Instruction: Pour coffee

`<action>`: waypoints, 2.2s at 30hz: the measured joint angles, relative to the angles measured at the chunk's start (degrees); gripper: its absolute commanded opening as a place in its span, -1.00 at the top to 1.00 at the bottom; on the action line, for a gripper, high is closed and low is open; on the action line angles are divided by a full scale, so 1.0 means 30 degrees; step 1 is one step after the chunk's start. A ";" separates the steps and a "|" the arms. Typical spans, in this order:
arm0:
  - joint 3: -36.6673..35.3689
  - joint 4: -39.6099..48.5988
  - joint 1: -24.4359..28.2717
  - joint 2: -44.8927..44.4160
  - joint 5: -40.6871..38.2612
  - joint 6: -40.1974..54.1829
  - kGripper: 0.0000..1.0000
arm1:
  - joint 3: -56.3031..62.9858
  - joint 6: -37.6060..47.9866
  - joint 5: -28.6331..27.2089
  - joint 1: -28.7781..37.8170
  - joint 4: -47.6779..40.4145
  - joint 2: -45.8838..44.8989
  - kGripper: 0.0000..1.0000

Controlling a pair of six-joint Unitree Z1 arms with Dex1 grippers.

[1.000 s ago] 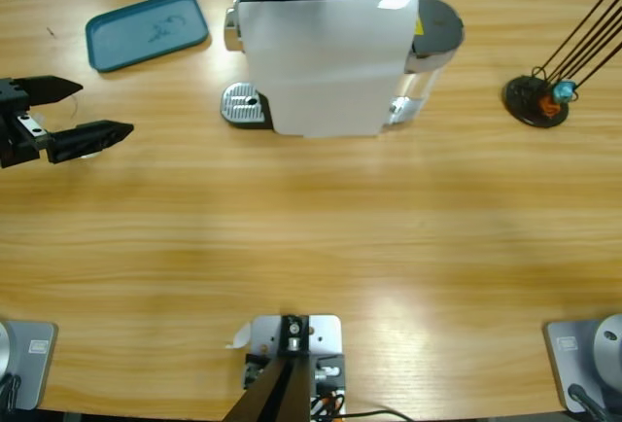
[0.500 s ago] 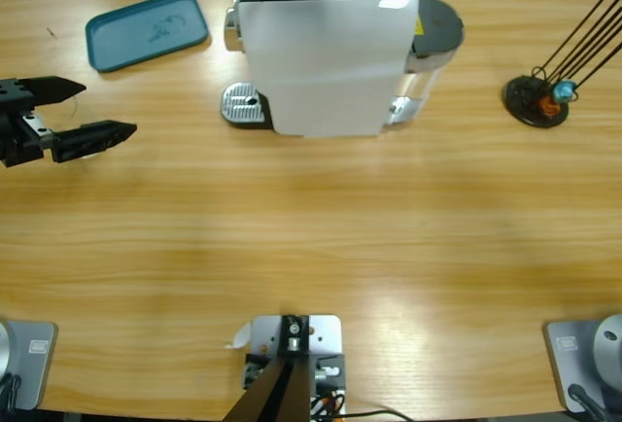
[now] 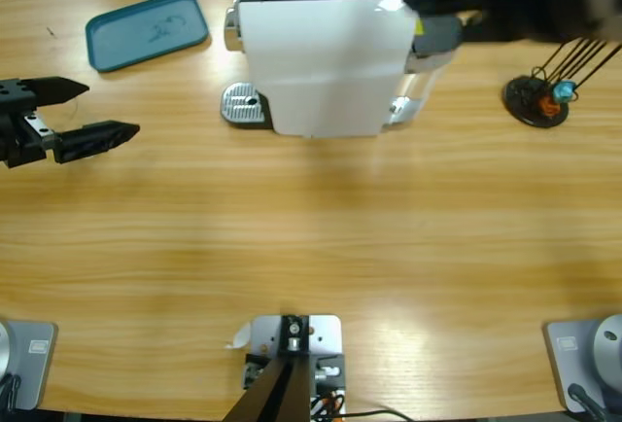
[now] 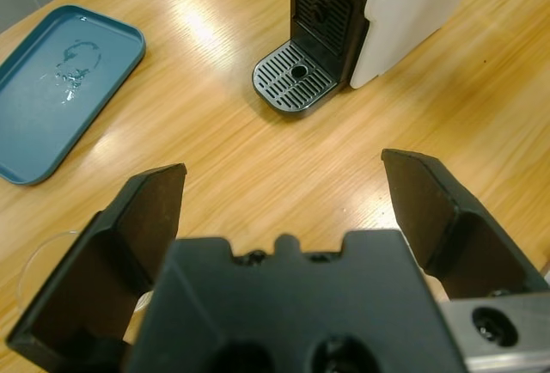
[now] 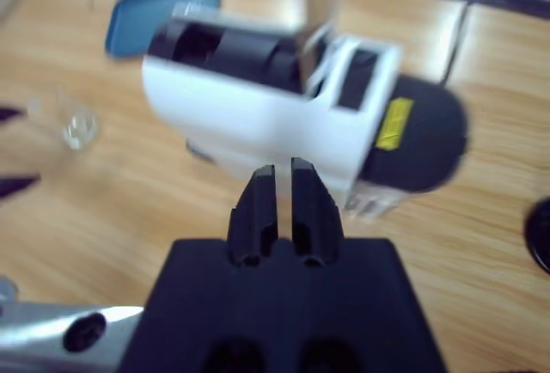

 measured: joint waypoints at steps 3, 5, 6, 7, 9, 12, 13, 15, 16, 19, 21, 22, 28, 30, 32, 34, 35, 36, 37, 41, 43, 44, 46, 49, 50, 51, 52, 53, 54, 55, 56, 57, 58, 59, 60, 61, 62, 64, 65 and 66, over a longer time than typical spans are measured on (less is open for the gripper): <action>-0.0009 0.0003 -0.0112 -0.0051 0.0000 -0.0064 -1.00 | 0.0888 0.0903 -0.0421 -0.1995 -0.2334 -0.0580 1.00; -0.0010 0.0006 -0.0238 -0.0081 0.0000 -0.0077 -1.00 | 0.0976 0.1464 -0.0216 -0.3516 -0.4035 -0.0596 1.00; -0.0010 0.0006 -0.0322 -0.0081 0.0000 -0.0110 -1.00 | 0.0975 0.1726 0.0000 -0.4057 -0.4872 -0.0565 1.00; -0.0010 0.0007 -0.0406 -0.0081 0.0000 -0.0143 -1.00 | 0.0940 0.2008 0.0227 -0.4463 -0.5674 -0.0466 1.00; -0.0009 0.0008 -0.0566 -0.0081 0.0000 -0.0188 -1.00 | 0.0810 0.2685 0.0683 -0.4845 -0.6742 0.0008 1.00; -0.0010 0.0008 -0.0687 -0.0086 0.0000 -0.0189 -1.00 | 0.0861 0.4495 0.1269 -0.5077 -0.8273 0.0989 1.00; -0.0010 0.0008 -0.0708 -0.0087 0.0000 -0.0189 -1.00 | 0.0905 0.5053 0.1701 -0.5067 -0.9010 0.1280 1.00; -0.0009 0.0008 -0.0733 -0.0090 0.0000 -0.0189 -1.00 | 0.0946 0.6015 0.2319 -0.4910 -1.0345 0.1851 1.00; -0.0009 0.0008 -0.0743 -0.0091 0.0000 -0.0189 -1.00 | 0.0972 0.6359 0.2476 -0.4801 -1.0858 0.2115 1.00; -0.0006 0.0009 -0.0750 -0.0146 0.0000 -0.0189 -1.00 | 0.0983 0.7027 0.2615 -0.4378 -1.1985 0.2597 1.00; 0.0040 0.0010 -0.0750 -0.0222 0.0000 -0.0189 -1.00 | 0.0983 0.7267 0.2615 -0.4130 -1.2272 0.2704 1.00; 0.0093 0.0010 -0.0750 -0.0247 0.0000 -0.0190 -1.00 | 0.0983 0.7327 0.2615 -0.4055 -1.2402 0.2732 1.00; 0.0350 0.0066 -0.0762 -0.0536 0.0000 -0.0230 -1.00 | 0.0633 0.7374 0.2884 -0.2874 -1.2719 0.3511 1.00; 0.0355 0.0090 -0.0765 -0.0600 0.0000 -0.0230 -1.00 | 0.0294 0.7352 0.3148 -0.2652 -1.2783 0.4045 1.00; 0.0360 0.0107 -0.0765 -0.0617 0.0000 -0.0230 -1.00 | -0.0011 0.7255 0.3374 -0.2516 -1.2798 0.4447 1.00; 0.0364 0.0136 -0.0766 -0.0617 0.0000 -0.0230 -1.00 | -0.0309 0.7123 0.3523 -0.2490 -1.2798 0.4856 1.00; 0.0366 0.0155 -0.0766 -0.0617 0.0000 -0.0231 -1.00 | -0.0425 0.6999 0.3607 -0.2489 -1.2798 0.5040 1.00; 0.0367 0.0166 -0.0766 -0.0617 0.0000 -0.0230 -1.00 | -0.0585 0.6808 0.3746 -0.2489 -1.2798 0.5253 1.00; 0.0370 0.0175 -0.0766 -0.0617 0.0000 -0.0230 -1.00 | -0.0726 0.6630 0.3877 -0.2489 -1.2797 0.5535 1.00; 0.0473 0.0176 -0.0766 -0.0617 0.0000 -0.0231 -1.00 | -0.1449 0.5905 0.4588 -0.2442 -1.2559 0.6805 1.00; 0.0536 0.0177 -0.0766 -0.0617 0.0000 -0.0231 -1.00 | -0.1537 0.5672 0.4758 -0.2224 -1.2123 0.7336 1.00; 0.0548 0.0177 -0.0766 -0.0617 0.0000 -0.0231 -1.00 | -0.1537 0.5563 0.4841 -0.2096 -1.1903 0.7633 1.00; 0.0557 0.0177 -0.0766 -0.0617 0.0000 -0.0231 -1.00 | -0.1680 0.5229 0.4899 -0.1995 -1.1578 0.7891 1.00; 0.0557 0.0177 -0.0766 -0.0617 0.0000 -0.0231 -1.00 | -0.2038 0.4819 0.4889 -0.1920 -1.0671 0.8114 1.00; 0.0557 0.0177 -0.0766 -0.0617 0.0000 -0.0231 -1.00 | -0.2129 0.4780 0.4814 -0.1884 -1.0469 0.8253 1.00; 0.0557 0.0177 -0.0766 -0.0617 0.0000 -0.0249 -1.00 | -0.2230 0.4700 0.4712 -0.1839 -1.0009 0.8347 1.00; 0.0557 0.0177 -0.0766 -0.0617 0.0000 -0.0291 -1.00 | -0.2339 0.4513 0.4505 -0.1761 -0.9211 0.8467 1.00; 0.0558 0.0178 -0.0766 -0.0623 0.0001 -0.0342 -1.00 | -0.2824 0.4357 0.4252 -0.1681 -0.8458 0.8552 1.00; 0.0561 0.0182 -0.0770 -0.0634 0.0003 -0.0393 -1.00 | -0.3313 0.4175 0.4048 -0.1634 -0.7563 0.8569 1.00; 0.0576 0.0187 -0.0780 -0.0642 0.0004 -0.0455 -1.00 | -0.3744 0.3966 0.3895 -0.1596 -0.6844 0.8580 1.00; 0.0578 0.0190 -0.0780 -0.0648 0.0007 -0.0503 -1.00 | -0.4051 0.3743 0.3784 -0.1561 -0.6238 0.8609 1.00; 0.0578 0.0192 -0.0788 -0.0648 0.0008 -0.0529 -1.00 | -0.4294 0.3523 0.3641 -0.1521 -0.5915 0.8616 1.00; 0.0578 0.0192 -0.0788 -0.0648 0.0022 -0.0553 -1.00 | -0.4520 0.3278 0.3473 -0.1450 -0.5521 0.8657 0.83; 0.0578 0.0192 -0.0790 -0.0648 0.0029 -0.0575 -1.00 | -0.4653 0.2996 0.3338 -0.1397 -0.5374 0.8673 -0.78; 0.0578 0.0193 -0.0790 -0.0648 0.0050 -0.0581 -1.00 | -0.4674 0.2600 0.3232 -0.1357 -0.5389 0.8673 -1.00; 0.0578 0.0192 -0.0790 -0.0650 0.0075 -0.0585 -1.00 | -0.4646 0.1960 0.3181 -0.1344 -0.5594 0.8652 -1.00; 0.0578 0.0192 -0.0790 -0.0657 0.0161 -0.0590 -1.00 | -0.4575 0.0949 0.3211 -0.1333 -0.5914 0.8586 -1.00; 0.0577 0.0193 -0.0790 -0.0782 0.0596 -0.0680 -1.00 | -0.4439 -0.1028 0.4003 -0.1331 -0.6217 0.8163 -1.00; 0.0576 0.0193 -0.0788 -0.0887 0.0984 -0.0820 -1.00 | -0.4417 -0.1745 0.4514 -0.1327 -0.6269 0.7856 -1.00; 0.0573 0.0193 -0.0755 -0.1028 0.1521 -0.1038 -1.00 | -0.4423 -0.2311 0.4870 -0.1328 -0.6323 0.7375 -1.00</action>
